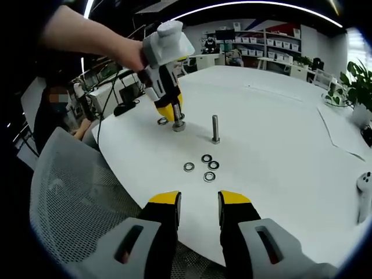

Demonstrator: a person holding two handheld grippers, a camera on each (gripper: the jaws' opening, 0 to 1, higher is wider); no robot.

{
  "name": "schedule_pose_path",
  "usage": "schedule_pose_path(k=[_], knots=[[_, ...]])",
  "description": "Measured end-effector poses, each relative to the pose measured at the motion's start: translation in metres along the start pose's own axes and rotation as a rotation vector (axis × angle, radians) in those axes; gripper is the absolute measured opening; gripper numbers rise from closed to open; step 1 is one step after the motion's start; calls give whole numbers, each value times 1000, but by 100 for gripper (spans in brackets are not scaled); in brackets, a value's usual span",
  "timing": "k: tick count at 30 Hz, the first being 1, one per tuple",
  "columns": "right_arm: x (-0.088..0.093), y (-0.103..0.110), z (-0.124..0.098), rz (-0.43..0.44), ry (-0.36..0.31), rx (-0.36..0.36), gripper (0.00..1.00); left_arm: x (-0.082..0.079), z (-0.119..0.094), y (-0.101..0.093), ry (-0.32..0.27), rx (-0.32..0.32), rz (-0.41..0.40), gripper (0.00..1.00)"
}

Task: Place the washer onto the threaded stud by aligning its center hole with the stud, sliding it down to the base, and recovering from edge contact or off-axis alignment until the washer reaches the visible bottom stop.

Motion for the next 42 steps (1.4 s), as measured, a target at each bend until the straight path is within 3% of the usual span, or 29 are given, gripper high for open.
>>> schedule_pose_path(k=[10, 18, 25, 32, 42], knots=[[1, 0, 0, -1, 1, 5, 28, 4, 14, -1, 20, 3, -5, 19], [0, -1, -1, -4, 0, 15, 29, 6, 15, 0, -1, 5, 7, 20], [1, -2, -1, -6, 2, 17, 29, 10, 14, 2, -16, 14, -34, 20], [1, -2, -1, -7, 4, 18, 29, 22, 7, 10, -33, 5, -88, 19], [2, -3, -1, -2, 7, 23, 29, 45, 1, 18, -26, -8, -174, 26]])
Point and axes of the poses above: the point that each gripper's makers call its tool centre point, and the gripper's own axes: z roughly forward along the fingers, y roughly to its left, x roughly out of its underside, the point moved 7 cm from there along -z, roughly backward along the fingers, and after that the axes turned 7 degrees about -z, right-handed, at the moved point
